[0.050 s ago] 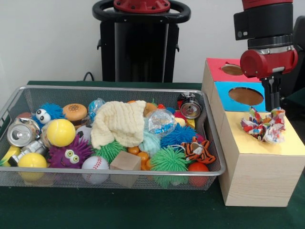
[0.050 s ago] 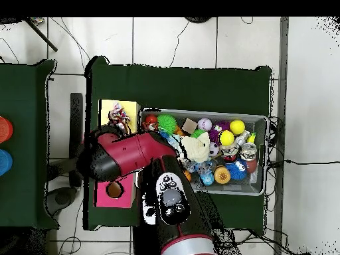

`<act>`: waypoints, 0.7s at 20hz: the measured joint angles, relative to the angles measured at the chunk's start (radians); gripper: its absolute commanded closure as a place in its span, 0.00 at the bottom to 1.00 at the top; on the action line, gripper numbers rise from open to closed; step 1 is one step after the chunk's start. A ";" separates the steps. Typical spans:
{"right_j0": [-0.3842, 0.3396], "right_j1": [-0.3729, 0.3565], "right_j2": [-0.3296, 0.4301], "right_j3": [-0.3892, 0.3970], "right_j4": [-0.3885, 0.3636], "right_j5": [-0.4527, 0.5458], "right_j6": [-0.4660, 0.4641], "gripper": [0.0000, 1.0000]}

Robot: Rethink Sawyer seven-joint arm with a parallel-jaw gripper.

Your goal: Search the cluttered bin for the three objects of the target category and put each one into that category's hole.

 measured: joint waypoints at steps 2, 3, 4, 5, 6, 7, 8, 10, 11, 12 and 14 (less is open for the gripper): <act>0.004 0.000 -0.007 0.000 0.000 0.000 0.000 1.00; 0.006 0.001 -0.011 -0.001 -0.001 0.000 0.000 1.00; 0.007 0.001 -0.013 -0.001 -0.001 0.000 0.000 1.00; 0.008 0.001 -0.015 -0.001 -0.001 0.000 0.000 1.00; 0.008 0.001 -0.016 -0.001 -0.001 0.000 0.000 1.00; 0.008 0.001 -0.020 -0.002 -0.001 0.000 0.000 1.00; 0.008 0.001 -0.021 -0.002 -0.001 0.000 0.000 1.00; 0.008 0.001 -0.025 -0.002 0.000 0.000 0.000 1.00; 0.008 0.001 -0.028 -0.002 0.000 0.000 0.000 1.00; 0.008 0.001 -0.029 -0.002 0.000 0.000 0.000 1.00; 0.009 0.001 -0.033 -0.002 0.000 0.000 0.000 1.00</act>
